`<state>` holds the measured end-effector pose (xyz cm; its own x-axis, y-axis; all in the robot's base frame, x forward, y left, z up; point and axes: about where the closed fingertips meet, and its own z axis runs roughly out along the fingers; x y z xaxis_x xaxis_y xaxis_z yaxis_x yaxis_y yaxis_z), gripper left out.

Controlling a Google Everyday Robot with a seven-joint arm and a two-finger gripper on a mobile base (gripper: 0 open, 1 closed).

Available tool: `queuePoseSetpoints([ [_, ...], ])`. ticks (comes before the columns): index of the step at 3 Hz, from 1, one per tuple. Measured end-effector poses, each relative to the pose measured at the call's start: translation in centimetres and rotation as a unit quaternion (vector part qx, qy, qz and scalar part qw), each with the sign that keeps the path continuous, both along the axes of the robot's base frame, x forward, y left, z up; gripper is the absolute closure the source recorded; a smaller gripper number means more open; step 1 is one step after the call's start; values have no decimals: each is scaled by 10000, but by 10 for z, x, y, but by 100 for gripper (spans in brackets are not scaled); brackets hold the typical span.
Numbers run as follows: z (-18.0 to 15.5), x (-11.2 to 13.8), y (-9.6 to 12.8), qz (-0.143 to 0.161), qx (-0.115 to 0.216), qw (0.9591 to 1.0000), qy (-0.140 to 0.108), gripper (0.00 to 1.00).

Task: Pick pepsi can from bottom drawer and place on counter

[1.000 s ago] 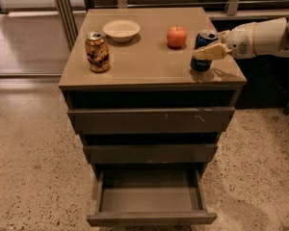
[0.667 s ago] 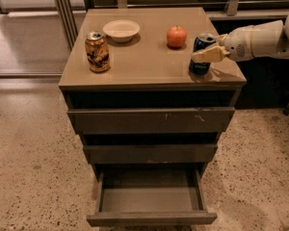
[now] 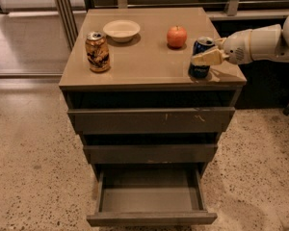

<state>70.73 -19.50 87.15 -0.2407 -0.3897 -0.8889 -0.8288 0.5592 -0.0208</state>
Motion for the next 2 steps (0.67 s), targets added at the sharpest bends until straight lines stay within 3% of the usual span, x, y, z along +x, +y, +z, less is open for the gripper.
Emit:
queuePoseSetpoints([
  [2,0,0,0,0,0,10000,0,37],
])
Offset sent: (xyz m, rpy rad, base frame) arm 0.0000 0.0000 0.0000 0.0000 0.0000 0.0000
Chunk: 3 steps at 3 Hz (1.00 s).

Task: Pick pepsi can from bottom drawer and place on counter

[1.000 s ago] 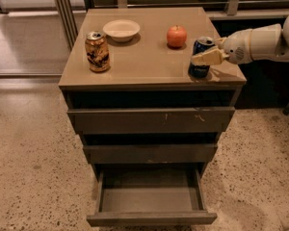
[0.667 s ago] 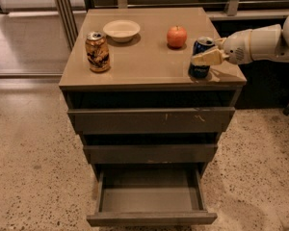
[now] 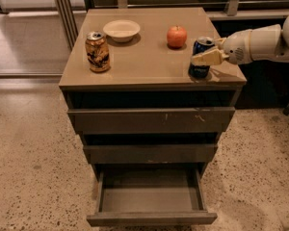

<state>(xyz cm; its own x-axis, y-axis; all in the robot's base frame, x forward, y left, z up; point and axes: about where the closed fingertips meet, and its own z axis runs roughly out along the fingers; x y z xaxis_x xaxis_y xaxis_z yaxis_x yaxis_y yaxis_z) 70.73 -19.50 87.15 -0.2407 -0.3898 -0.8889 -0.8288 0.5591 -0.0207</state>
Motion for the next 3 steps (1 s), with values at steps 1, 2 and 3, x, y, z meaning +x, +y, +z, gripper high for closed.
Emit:
queuePoseSetpoints([
  [1,0,0,0,0,0,10000,0,13],
  [2,0,0,0,1,0,10000,0,0],
  [3,0,0,0,1,0,10000,0,0],
])
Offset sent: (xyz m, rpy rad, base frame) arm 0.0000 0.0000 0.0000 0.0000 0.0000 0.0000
